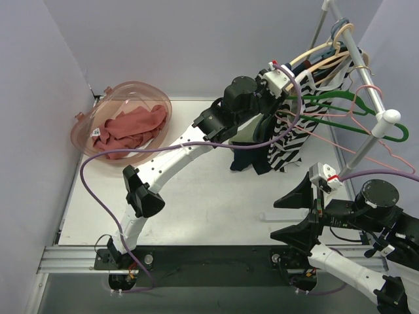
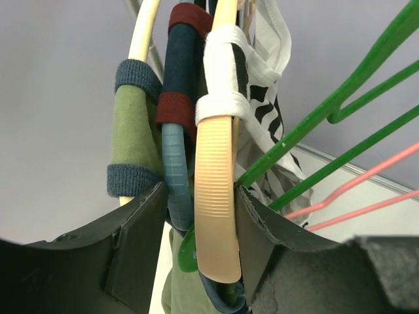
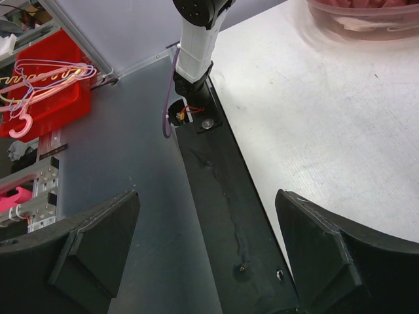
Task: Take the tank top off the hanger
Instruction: Pick up the hanger from the clothesline.
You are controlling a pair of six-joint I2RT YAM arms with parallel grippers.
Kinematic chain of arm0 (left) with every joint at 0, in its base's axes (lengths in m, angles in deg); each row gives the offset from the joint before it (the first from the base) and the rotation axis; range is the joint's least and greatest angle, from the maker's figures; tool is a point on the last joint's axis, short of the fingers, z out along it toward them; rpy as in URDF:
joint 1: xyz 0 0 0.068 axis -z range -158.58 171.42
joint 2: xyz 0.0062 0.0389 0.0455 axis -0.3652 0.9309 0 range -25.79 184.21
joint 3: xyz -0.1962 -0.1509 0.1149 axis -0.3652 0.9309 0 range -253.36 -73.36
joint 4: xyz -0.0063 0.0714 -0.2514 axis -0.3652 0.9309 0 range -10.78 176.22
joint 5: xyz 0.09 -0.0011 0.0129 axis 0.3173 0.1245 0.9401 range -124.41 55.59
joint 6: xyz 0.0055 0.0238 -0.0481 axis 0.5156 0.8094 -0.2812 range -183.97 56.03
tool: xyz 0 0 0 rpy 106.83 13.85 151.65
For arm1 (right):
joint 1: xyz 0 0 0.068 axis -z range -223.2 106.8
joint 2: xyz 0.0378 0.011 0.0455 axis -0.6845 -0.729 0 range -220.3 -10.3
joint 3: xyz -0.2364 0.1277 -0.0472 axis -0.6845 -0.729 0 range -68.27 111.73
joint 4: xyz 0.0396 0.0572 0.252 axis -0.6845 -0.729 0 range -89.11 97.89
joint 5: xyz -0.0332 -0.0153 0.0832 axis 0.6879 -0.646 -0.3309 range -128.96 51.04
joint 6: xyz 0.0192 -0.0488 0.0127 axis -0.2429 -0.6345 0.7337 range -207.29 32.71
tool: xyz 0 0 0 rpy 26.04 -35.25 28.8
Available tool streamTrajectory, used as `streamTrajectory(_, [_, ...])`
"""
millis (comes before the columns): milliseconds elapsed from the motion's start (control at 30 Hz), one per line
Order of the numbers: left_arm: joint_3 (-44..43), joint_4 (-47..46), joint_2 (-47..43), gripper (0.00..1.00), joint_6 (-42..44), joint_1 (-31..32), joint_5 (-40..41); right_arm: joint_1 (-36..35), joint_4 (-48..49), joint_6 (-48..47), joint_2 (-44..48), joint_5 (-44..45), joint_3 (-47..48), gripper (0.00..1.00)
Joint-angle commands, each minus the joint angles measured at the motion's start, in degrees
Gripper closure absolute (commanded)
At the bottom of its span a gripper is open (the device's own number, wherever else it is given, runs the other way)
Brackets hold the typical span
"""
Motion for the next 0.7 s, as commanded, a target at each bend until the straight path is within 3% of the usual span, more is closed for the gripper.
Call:
streamTrajectory(0, [-0.2, -0.2, -1.5, 0.45, -1.2, 0.0, -4.1, -0.2, 2.4, 0.8, -1.3, -0.8, 1.6, 0.11])
streamTrajectory(600, [-5.8, 1.4, 3.3, 0.50, -1.8, -0.6, -5.5, -0.3, 2.4, 0.4, -1.8, 0.5, 2.1, 0.11])
streamTrajectory(633, [-5.8, 1.4, 3.5, 0.51, -1.8, -0.8, -5.5, -0.3, 2.4, 0.3, -1.9, 0.5, 2.3, 0.12])
streamTrajectory(667, [-5.8, 1.4, 3.5, 0.59, -1.7, -0.8, -5.5, -0.3, 2.4, 0.3, -2.0, 0.5, 2.3, 0.11])
